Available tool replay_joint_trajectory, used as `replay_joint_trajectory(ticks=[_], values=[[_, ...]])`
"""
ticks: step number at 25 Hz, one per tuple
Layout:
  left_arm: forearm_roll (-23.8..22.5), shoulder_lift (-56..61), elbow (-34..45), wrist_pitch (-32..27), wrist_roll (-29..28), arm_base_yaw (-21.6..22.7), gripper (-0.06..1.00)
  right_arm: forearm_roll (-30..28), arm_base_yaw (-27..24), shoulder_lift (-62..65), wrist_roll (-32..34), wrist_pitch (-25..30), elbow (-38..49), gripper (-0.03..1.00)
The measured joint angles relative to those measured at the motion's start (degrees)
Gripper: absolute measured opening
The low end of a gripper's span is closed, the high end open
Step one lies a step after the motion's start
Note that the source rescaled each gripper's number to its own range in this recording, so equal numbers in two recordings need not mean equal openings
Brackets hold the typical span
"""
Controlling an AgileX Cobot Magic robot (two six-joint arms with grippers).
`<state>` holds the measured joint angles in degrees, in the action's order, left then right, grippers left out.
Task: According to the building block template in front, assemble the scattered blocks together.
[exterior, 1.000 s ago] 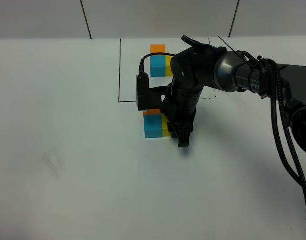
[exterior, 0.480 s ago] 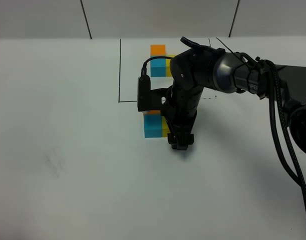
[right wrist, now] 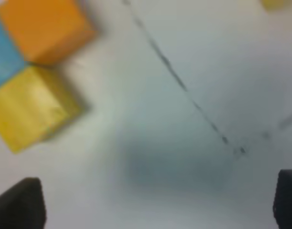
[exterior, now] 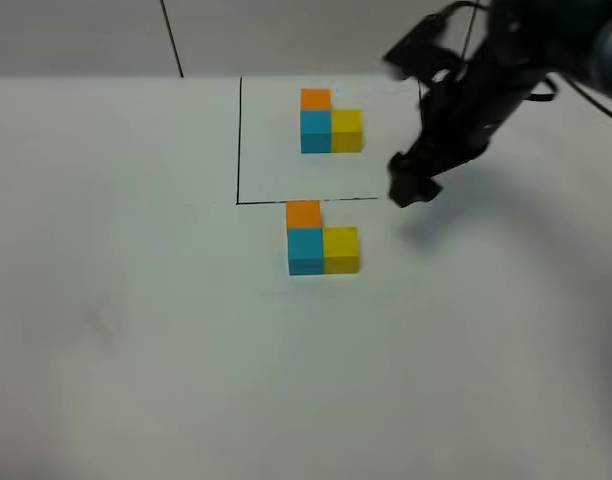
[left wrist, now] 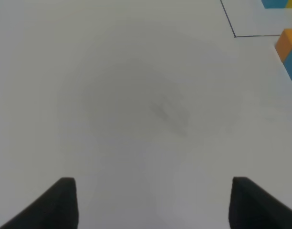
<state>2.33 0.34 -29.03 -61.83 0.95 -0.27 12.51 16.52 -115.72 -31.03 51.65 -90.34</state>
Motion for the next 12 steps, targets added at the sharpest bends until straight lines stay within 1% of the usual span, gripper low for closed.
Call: replay_joint_trajectory(ticks=[2,4,7,10,12], values=[[0.0,0.0,0.0,0.0,0.0,0.0,0.46,2.2,-6.1,3.4,2.7,0.1,4.0,0.95],[0.0,0.0,0.0,0.0,0.0,0.0,0.46,3.1,-11.3,8.6,3.7,-0.4,9.4,0.95],[0.0,0.0,0.0,0.0,0.0,0.0,0.46,3.6,-17.1,19.9,6.0,-2.2,19.1,0.95],[0.0,0.0,0.0,0.0,0.0,0.0,0.46,2.0,-20.7,31.9,10.8,-3.3,28.2,0.95],[0.0,0.0,0.0,0.0,0.0,0.0,0.46,-0.3,-21.3,40.2,13.0,-3.3,34.4,0.95]])
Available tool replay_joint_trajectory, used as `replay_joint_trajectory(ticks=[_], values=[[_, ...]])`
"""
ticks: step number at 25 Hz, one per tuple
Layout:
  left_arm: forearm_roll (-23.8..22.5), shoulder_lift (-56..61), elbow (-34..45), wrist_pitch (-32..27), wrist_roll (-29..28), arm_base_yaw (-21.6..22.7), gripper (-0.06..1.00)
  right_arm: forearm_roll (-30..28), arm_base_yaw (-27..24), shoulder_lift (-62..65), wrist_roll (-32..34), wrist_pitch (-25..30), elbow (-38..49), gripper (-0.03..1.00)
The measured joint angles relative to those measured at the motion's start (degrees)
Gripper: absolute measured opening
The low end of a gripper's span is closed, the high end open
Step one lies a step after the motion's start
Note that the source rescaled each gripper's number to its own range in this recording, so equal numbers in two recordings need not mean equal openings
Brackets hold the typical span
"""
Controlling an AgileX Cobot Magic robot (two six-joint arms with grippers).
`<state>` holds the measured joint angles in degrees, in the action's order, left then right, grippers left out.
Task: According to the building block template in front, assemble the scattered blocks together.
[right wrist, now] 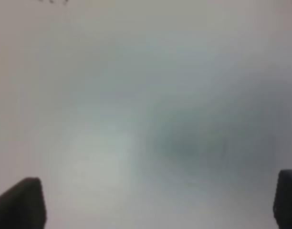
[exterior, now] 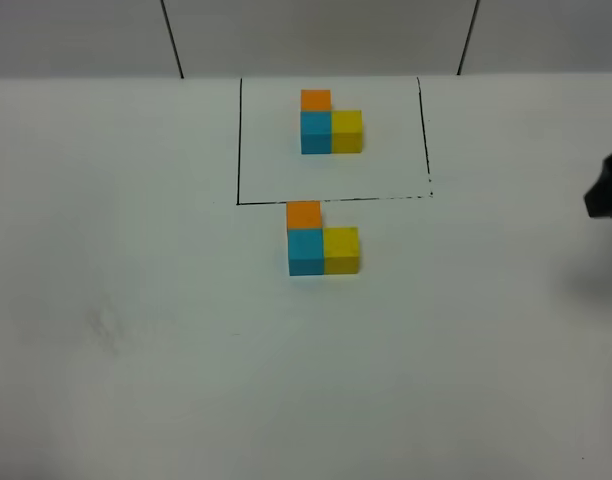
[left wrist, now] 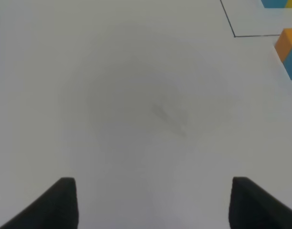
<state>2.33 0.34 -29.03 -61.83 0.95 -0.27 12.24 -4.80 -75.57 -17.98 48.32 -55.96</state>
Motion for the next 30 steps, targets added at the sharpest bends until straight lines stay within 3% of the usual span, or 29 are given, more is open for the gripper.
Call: replay_joint_trajectory(ticks=[4,8,12,18,30], values=[[0.0,0.0,0.0,0.0,0.0,0.0,0.46,-2.9,0.1,16.2,4.2,0.4,11.9,0.95],[0.0,0.0,0.0,0.0,0.0,0.0,0.46,-3.7,2.4,35.3,7.5,4.6,20.0,0.95],[0.0,0.0,0.0,0.0,0.0,0.0,0.46,-6.0,6.2,51.3,13.7,10.6,24.6,0.94],[0.0,0.0,0.0,0.0,0.0,0.0,0.46,-8.0,8.5,70.3,16.1,12.1,26.9,0.91],[0.0,0.0,0.0,0.0,0.0,0.0,0.46,-13.3,8.5,75.8,21.9,12.8,27.2,0.85]])
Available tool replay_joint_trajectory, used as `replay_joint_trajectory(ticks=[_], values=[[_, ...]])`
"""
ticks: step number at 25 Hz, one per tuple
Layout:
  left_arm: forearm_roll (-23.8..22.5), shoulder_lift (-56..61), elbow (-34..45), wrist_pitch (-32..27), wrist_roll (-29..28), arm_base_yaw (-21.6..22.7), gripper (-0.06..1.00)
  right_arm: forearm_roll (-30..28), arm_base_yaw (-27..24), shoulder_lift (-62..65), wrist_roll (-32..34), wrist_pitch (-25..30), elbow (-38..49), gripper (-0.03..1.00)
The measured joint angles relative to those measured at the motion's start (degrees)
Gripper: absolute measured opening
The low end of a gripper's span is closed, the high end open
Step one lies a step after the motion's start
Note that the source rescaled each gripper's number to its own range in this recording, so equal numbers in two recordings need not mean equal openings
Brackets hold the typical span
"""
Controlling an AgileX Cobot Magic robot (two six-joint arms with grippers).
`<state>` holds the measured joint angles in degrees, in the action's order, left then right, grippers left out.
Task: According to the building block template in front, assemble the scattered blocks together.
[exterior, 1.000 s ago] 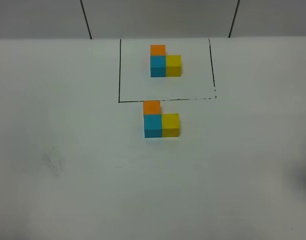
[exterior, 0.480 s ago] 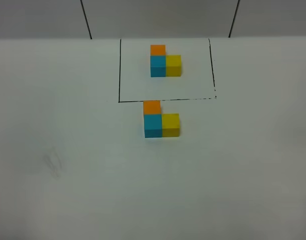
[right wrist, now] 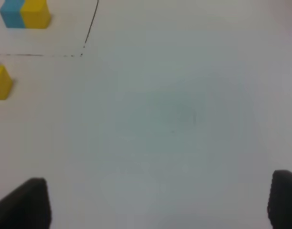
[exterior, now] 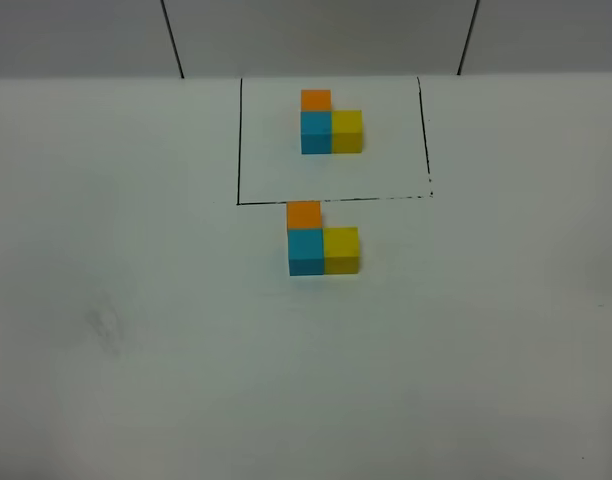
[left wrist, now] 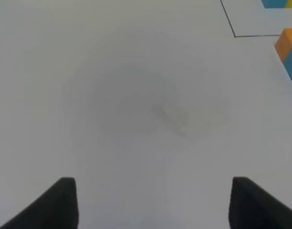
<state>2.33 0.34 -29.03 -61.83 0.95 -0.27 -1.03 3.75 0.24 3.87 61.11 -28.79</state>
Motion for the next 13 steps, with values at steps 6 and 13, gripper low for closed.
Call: replay_joint_trajectory(ticks=[6,13], values=[[0.0,0.0,0.0,0.0,0.0,0.0,0.46,0.0,0.0,0.0,0.4,0.0,0.0,0.85],[0.0,0.0,0.0,0.0,0.0,0.0,0.46,-0.1,0.0,0.0,0.4,0.0,0.0,0.84]])
